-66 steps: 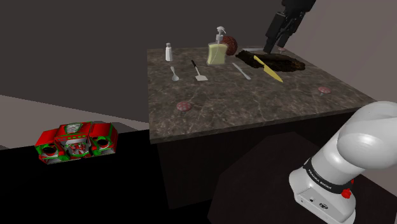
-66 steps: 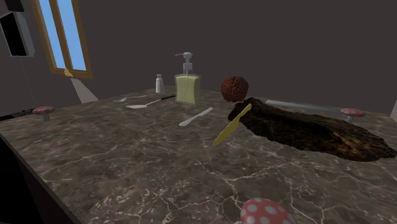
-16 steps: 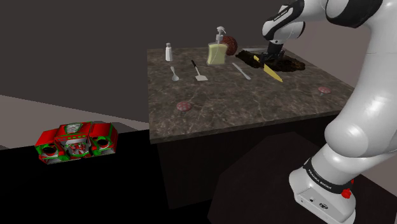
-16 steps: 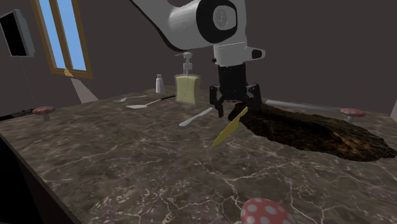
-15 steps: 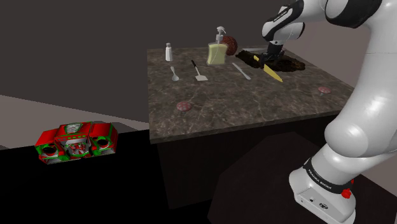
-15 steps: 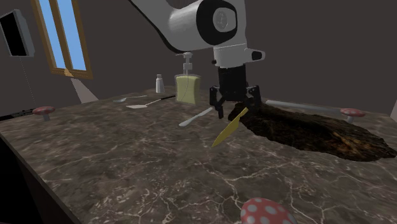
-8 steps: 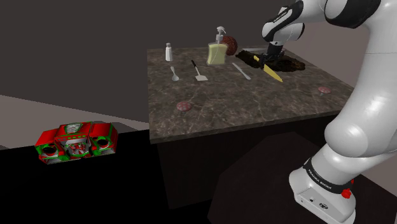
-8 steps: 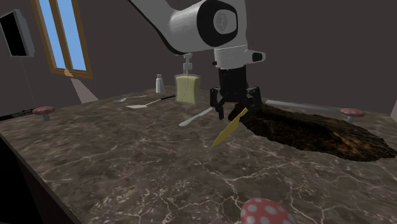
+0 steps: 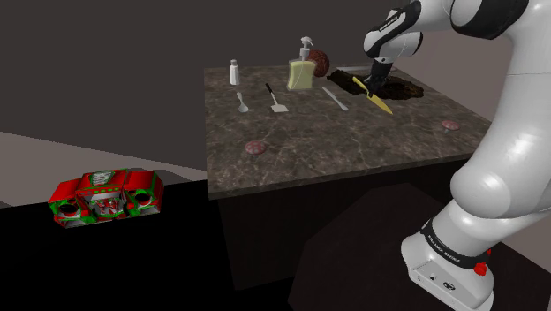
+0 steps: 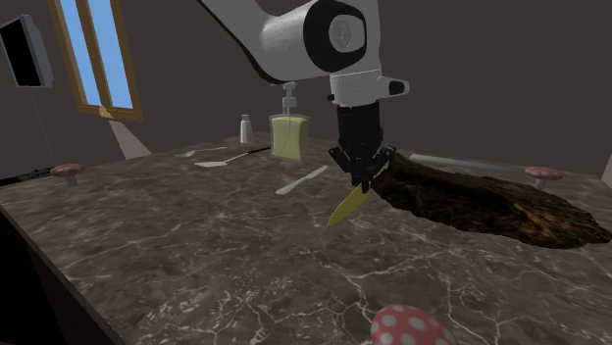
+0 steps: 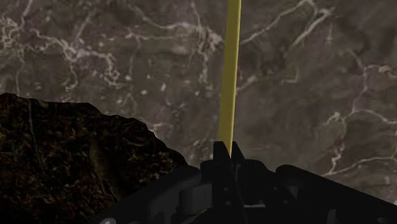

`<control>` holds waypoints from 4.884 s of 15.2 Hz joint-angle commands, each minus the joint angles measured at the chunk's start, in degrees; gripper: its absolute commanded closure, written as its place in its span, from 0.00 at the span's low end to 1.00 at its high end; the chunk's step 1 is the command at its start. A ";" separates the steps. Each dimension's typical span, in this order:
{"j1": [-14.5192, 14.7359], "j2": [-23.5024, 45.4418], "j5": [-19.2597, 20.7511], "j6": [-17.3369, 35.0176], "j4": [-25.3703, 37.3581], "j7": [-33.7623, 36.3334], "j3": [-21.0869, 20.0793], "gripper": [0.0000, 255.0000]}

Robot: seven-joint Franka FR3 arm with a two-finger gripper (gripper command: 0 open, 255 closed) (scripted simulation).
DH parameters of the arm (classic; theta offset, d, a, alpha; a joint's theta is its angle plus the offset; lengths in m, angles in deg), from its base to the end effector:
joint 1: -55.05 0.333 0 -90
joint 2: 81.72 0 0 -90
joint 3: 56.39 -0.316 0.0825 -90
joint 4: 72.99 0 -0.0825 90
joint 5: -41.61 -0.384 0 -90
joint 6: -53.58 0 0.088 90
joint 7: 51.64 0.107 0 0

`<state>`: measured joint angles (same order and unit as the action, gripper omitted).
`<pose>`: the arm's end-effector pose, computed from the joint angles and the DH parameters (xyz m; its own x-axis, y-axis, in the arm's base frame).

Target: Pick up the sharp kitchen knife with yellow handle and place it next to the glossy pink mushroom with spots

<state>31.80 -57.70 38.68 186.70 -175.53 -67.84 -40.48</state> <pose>0.5231 -0.4044 0.3387 0.9168 -0.3849 0.1061 -0.3952 -0.9127 0.1039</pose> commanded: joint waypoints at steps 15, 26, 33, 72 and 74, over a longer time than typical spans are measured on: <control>1.52 6.23 3.18 -9.24 11.50 3.34 0.78 0.00; 1.52 6.24 3.18 -9.26 11.53 3.34 0.77 1.00; 1.54 6.22 3.17 -9.26 11.55 3.34 0.75 1.00; 6.93 -0.93 12.26 -4.15 -1.74 9.76 4.29 0.00; 6.61 -0.04 12.06 -2.92 -2.06 9.64 4.25 0.00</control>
<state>38.62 -58.38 50.90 183.07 -177.57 -58.11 -36.19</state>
